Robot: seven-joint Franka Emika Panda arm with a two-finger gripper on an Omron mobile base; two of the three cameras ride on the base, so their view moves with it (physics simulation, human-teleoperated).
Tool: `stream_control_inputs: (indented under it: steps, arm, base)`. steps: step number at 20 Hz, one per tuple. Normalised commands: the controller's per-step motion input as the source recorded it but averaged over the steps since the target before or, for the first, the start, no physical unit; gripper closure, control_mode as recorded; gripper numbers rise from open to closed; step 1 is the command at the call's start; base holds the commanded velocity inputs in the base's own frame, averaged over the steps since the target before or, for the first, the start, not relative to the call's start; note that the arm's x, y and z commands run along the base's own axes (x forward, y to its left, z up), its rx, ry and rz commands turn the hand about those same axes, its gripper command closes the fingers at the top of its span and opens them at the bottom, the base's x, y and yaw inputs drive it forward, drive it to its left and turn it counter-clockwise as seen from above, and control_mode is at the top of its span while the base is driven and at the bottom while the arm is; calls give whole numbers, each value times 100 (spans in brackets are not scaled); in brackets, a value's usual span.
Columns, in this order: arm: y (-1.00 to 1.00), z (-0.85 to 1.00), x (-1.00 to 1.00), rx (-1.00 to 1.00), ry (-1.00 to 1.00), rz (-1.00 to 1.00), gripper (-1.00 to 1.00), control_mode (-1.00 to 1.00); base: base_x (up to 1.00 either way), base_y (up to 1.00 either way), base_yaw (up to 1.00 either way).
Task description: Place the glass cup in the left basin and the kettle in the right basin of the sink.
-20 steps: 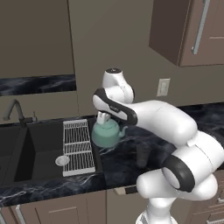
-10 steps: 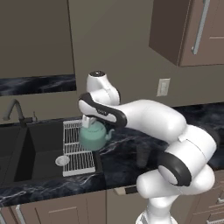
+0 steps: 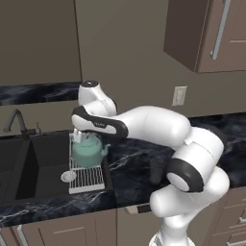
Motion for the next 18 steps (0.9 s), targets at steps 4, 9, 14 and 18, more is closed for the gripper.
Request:
stream_control_inputs:
  steps: [4,9,14,18]
  arm:
    - [50,0,12,0,0,0,100,-100]
    - [52,0,14,0,0,0,100,-100]
    - [50,0,19,-4,0,0,100,-100]
    - [49,0,17,-10,0,0,100,-100]
  base:
    - [0,0,0]
    - [0,0,0]
    - [0,0,0]
    - [0,0,0]
